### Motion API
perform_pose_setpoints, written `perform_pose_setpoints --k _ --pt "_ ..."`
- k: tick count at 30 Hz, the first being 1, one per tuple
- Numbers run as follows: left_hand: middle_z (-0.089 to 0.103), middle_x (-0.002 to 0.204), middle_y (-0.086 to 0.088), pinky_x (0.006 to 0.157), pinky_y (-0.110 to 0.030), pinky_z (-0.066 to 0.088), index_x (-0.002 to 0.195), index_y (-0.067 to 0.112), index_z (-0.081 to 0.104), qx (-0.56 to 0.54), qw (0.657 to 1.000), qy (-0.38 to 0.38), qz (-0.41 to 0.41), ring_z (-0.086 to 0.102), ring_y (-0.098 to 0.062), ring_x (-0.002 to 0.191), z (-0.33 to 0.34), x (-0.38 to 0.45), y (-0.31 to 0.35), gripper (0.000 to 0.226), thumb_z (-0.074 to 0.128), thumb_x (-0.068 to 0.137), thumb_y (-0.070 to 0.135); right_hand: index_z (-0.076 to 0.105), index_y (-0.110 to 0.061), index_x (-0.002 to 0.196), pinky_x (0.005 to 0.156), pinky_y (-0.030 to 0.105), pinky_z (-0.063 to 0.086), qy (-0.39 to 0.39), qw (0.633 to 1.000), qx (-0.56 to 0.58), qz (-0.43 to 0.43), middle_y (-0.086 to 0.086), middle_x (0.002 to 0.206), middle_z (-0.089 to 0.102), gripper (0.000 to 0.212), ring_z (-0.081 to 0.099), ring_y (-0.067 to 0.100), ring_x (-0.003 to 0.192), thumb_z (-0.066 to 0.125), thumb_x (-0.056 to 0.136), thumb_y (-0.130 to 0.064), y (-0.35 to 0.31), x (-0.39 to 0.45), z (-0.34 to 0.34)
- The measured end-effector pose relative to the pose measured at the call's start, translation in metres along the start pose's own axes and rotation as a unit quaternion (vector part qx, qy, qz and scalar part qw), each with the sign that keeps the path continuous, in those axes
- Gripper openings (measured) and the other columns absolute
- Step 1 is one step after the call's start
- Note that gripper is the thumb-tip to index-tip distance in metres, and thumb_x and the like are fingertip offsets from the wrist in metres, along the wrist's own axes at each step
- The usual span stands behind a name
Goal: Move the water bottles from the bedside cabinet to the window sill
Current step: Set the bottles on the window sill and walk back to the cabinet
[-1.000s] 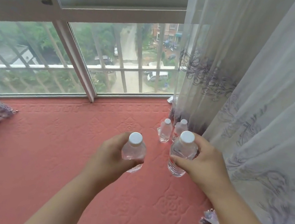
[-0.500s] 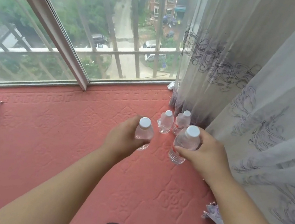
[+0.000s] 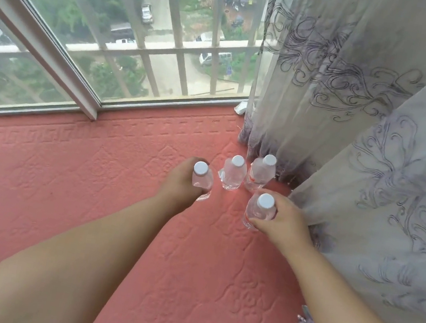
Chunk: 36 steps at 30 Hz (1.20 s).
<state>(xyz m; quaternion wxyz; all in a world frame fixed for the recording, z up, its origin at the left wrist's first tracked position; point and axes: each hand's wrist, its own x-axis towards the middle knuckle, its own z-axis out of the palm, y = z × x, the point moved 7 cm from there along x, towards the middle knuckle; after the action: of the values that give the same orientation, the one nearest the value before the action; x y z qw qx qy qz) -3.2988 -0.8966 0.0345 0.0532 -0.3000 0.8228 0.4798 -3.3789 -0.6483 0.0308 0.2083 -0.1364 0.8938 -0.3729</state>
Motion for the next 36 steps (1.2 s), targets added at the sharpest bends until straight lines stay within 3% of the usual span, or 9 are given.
perform_pose_setpoints --k 6,11,13,16,19,22,25,29,36 --pt "0.062 0.103 0.015 0.075 -0.029 0.047 0.109 0.037 0.056 0.026 0.999 -0.025 -0.006 0.060 -0.014 0.096 0.021 0.032 -0.014 0.041 0.073 0.078 0.018 0.063 -0.040 0.129 0.098 0.028 0.049 -0.067 0.996 -0.060 -0.022 -0.019 0.128 0.065 0.066 0.061 0.004 0.113 0.079 0.066 -0.035 0.021 0.030 0.026" --pt "0.065 0.104 0.009 0.070 -0.029 0.050 0.108 0.036 0.057 0.015 0.999 -0.025 -0.013 0.062 -0.017 0.095 0.037 0.041 -0.026 0.040 0.071 0.077 0.014 0.067 -0.033 0.126 0.099 0.019 0.040 -0.049 0.997 -0.058 -0.025 -0.014 0.129 0.050 0.064 0.054 0.001 0.108 0.088 0.067 -0.022 0.037 0.040 0.038" --pt "0.065 0.104 0.010 0.070 -0.028 0.050 0.107 0.037 0.057 0.013 1.000 -0.021 -0.009 0.062 -0.015 0.095 0.041 0.043 -0.031 0.038 0.072 0.078 0.016 0.067 -0.031 0.126 0.098 0.023 0.043 -0.036 0.998 -0.047 -0.005 -0.010 0.125 0.045 0.062 0.053 0.004 0.099 0.089 0.069 -0.023 0.045 0.038 0.041" --pt "0.064 0.105 0.010 0.071 -0.024 0.047 0.110 0.034 0.057 0.030 0.999 -0.022 0.008 0.060 -0.015 0.096 0.043 0.049 -0.029 0.038 0.073 0.079 0.019 0.064 -0.032 0.131 0.099 0.029 0.045 -0.026 0.998 -0.047 0.013 -0.005 0.124 0.047 0.064 0.055 0.010 0.105 0.087 0.072 -0.026 0.050 0.035 0.044" --pt "0.062 0.108 0.008 0.077 -0.032 0.050 0.111 0.033 0.055 0.054 0.998 -0.020 0.004 0.060 -0.016 0.095 0.043 0.052 -0.028 0.034 0.071 0.081 0.027 0.044 -0.031 0.150 0.101 0.028 0.040 -0.016 0.998 -0.047 0.050 0.002 0.136 0.047 0.084 0.053 0.019 0.123 0.083 0.076 -0.023 0.053 0.035 0.046" --pt "0.061 0.106 0.009 0.075 -0.033 0.053 0.112 0.033 0.051 0.079 0.996 -0.021 -0.032 0.062 -0.016 0.091 0.045 0.052 -0.036 0.037 0.070 0.080 0.033 0.017 -0.011 0.160 0.114 0.034 0.028 0.000 0.990 -0.038 0.137 0.018 0.157 0.034 0.108 0.034 0.031 0.144 0.084 0.076 -0.026 0.066 0.030 0.053" --pt "0.060 0.105 0.002 0.062 -0.028 0.045 0.101 0.028 0.053 0.077 0.996 0.001 -0.046 0.060 -0.014 0.085 0.044 0.052 -0.046 0.035 0.071 0.073 0.040 0.021 -0.004 0.155 0.115 0.034 0.032 0.020 0.976 0.020 0.218 0.017 0.155 0.037 0.119 0.038 0.030 0.143 0.091 0.067 -0.043 0.081 0.022 0.061" --pt "0.061 0.104 0.001 0.054 -0.022 0.037 0.107 0.022 0.056 0.073 0.996 0.014 -0.047 0.058 -0.014 0.084 0.044 0.051 -0.054 0.037 0.072 0.078 0.037 0.048 -0.009 0.121 0.086 0.030 0.046 0.102 0.957 0.083 0.260 0.005 0.112 0.059 0.082 0.063 0.027 0.105 0.093 0.063 -0.046 0.085 0.016 0.058" --pt "0.064 0.107 0.009 0.071 -0.027 0.042 0.115 0.026 0.059 0.059 0.997 0.010 -0.043 0.059 -0.014 0.096 0.044 0.055 -0.051 0.037 0.073 0.081 0.033 0.063 -0.019 0.108 0.080 0.035 0.052 0.130 0.965 0.068 0.217 -0.001 0.098 0.069 0.056 0.066 0.023 0.090 0.088 0.063 -0.041 0.085 0.030 0.044"
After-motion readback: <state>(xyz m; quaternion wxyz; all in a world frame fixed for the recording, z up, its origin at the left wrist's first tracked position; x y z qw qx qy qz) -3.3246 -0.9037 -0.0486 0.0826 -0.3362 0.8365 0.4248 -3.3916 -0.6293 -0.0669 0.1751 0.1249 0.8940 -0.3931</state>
